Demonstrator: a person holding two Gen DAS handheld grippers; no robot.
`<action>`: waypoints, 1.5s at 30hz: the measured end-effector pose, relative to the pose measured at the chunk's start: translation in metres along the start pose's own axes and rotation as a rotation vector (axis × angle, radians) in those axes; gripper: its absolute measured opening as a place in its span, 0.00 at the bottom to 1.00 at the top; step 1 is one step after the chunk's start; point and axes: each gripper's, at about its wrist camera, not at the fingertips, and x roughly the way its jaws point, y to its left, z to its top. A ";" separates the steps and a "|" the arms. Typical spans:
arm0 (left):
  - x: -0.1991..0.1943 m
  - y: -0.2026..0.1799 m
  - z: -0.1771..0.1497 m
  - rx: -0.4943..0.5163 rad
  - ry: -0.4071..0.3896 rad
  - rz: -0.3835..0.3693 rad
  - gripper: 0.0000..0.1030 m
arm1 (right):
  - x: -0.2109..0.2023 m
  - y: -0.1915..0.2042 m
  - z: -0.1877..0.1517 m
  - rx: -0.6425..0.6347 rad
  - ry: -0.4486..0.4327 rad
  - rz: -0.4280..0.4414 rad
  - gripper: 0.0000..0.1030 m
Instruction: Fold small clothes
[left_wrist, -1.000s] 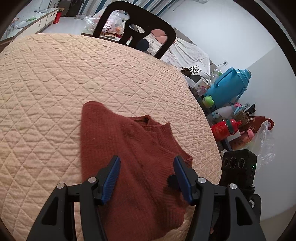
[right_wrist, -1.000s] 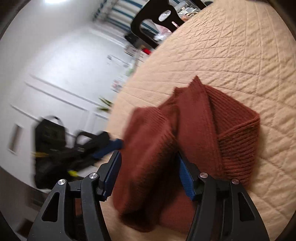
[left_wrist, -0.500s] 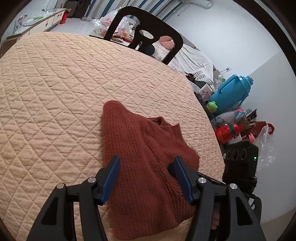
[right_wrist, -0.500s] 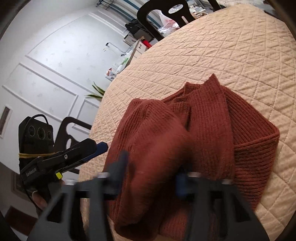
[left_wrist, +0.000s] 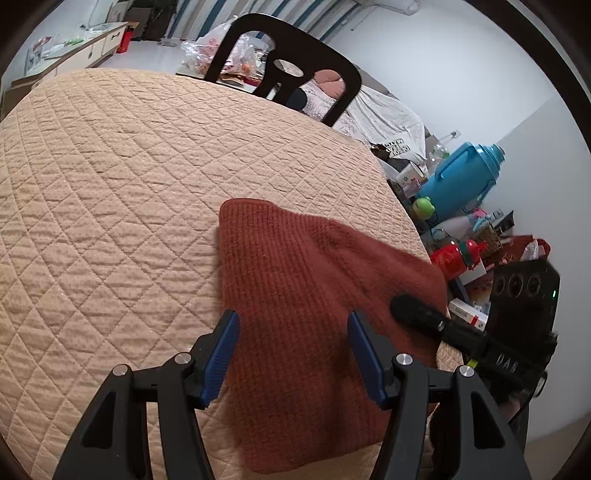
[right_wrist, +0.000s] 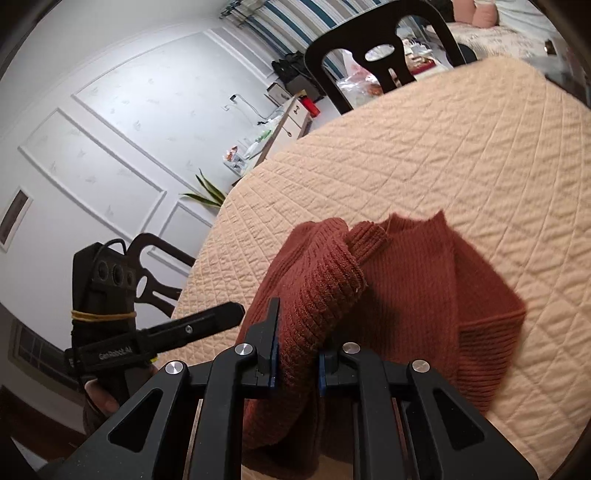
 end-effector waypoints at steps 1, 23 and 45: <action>0.001 -0.002 -0.001 0.004 0.001 0.001 0.62 | -0.002 -0.001 0.002 -0.006 0.004 -0.014 0.15; 0.034 -0.037 -0.030 0.146 0.076 0.102 0.65 | -0.012 -0.052 0.002 -0.015 0.045 -0.221 0.15; 0.038 -0.036 -0.048 0.167 0.087 0.121 0.66 | -0.026 0.005 -0.046 -0.363 -0.068 -0.407 0.33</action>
